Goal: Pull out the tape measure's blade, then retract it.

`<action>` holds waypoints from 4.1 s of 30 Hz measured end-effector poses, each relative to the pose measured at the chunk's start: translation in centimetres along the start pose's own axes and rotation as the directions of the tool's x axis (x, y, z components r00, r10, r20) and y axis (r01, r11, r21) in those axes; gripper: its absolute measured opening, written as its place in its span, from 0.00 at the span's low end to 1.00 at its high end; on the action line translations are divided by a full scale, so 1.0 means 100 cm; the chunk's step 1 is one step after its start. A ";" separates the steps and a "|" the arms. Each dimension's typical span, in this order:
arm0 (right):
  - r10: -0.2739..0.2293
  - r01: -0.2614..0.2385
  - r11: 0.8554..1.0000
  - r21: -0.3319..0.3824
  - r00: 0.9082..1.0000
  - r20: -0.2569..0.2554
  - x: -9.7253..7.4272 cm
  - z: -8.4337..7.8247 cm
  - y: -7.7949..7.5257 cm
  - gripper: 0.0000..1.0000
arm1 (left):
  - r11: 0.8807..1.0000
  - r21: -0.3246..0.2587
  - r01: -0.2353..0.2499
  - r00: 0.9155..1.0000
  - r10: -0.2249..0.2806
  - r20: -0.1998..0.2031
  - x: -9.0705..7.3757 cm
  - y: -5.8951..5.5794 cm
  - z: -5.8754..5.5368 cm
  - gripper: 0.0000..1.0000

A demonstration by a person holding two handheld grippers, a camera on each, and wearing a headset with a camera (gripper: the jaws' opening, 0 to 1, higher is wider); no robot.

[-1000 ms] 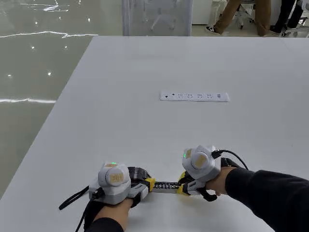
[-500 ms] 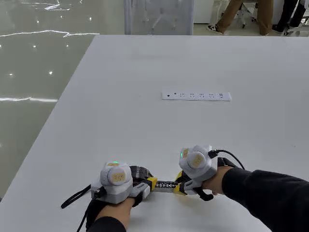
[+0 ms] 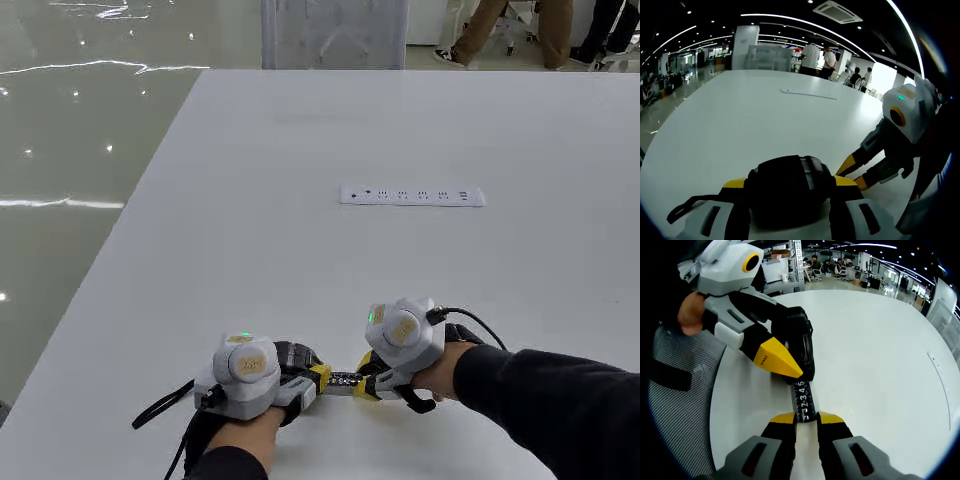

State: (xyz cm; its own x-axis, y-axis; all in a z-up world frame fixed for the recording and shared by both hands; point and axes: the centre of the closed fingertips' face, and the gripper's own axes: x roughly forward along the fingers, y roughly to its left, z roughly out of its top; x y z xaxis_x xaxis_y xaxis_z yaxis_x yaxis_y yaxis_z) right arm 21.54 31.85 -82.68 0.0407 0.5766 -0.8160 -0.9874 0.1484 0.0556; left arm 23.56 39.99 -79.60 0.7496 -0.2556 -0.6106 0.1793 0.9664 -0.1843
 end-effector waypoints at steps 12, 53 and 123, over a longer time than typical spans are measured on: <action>0.019 -0.020 0.999 0.028 0.999 0.028 0.006 0.008 0.000 0.12 | 1.000 -0.005 -0.001 1.000 0.001 0.004 0.000 0.000 0.001 0.60; 0.005 -0.004 1.000 -0.014 0.997 0.079 0.020 0.028 0.007 0.13 | 1.000 -0.007 0.010 1.000 -0.010 0.007 -0.001 -0.001 0.001 0.60; -0.413 0.343 0.888 0.306 0.889 0.201 -0.170 -0.111 0.029 0.72 | 0.899 0.265 0.348 0.931 -0.364 0.015 -0.091 0.048 0.010 1.00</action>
State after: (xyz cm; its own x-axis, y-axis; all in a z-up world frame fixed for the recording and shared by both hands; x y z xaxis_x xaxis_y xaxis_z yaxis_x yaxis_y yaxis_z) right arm 16.31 13.61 -75.03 0.4743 0.6122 -0.6327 -0.8159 0.5756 -0.0546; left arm 18.22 46.99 -74.12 0.6425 -0.5896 -0.4895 0.5907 0.7879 -0.1738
